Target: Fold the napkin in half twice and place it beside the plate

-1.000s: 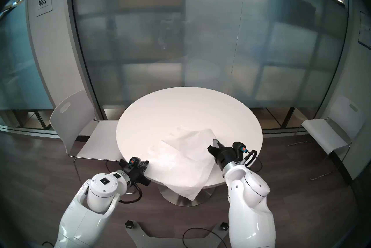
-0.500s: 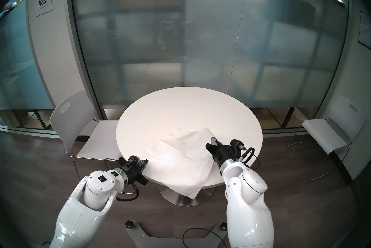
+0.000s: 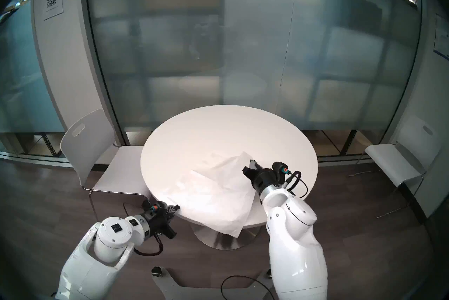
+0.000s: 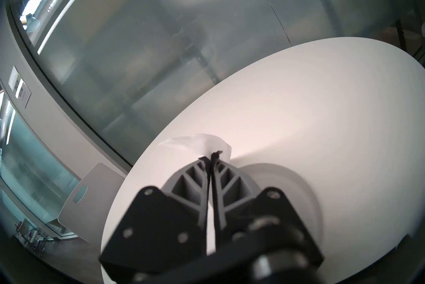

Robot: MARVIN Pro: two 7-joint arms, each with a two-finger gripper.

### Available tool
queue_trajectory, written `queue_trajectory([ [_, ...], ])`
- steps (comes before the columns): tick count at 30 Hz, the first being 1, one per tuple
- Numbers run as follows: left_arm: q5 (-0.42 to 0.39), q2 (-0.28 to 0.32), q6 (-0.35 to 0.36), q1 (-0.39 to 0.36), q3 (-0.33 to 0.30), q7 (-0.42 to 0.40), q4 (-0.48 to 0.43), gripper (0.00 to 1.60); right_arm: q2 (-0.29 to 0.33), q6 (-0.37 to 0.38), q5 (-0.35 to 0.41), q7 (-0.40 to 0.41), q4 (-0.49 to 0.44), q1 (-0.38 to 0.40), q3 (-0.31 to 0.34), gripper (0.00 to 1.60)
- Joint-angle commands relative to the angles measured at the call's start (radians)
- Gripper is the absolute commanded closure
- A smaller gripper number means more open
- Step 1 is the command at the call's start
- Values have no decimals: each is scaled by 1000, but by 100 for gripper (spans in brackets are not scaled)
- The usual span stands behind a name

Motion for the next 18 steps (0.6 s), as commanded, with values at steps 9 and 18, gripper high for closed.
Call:
queue_trajectory([
  [9,7,-5,-10,-25,1,2,-31,160,-2,-12,1,-1,1,41,-24,134],
  [18,10,-2,-3,-63,0,-5,-17,160,2,-8,0,-2,31,76,-23,136],
])
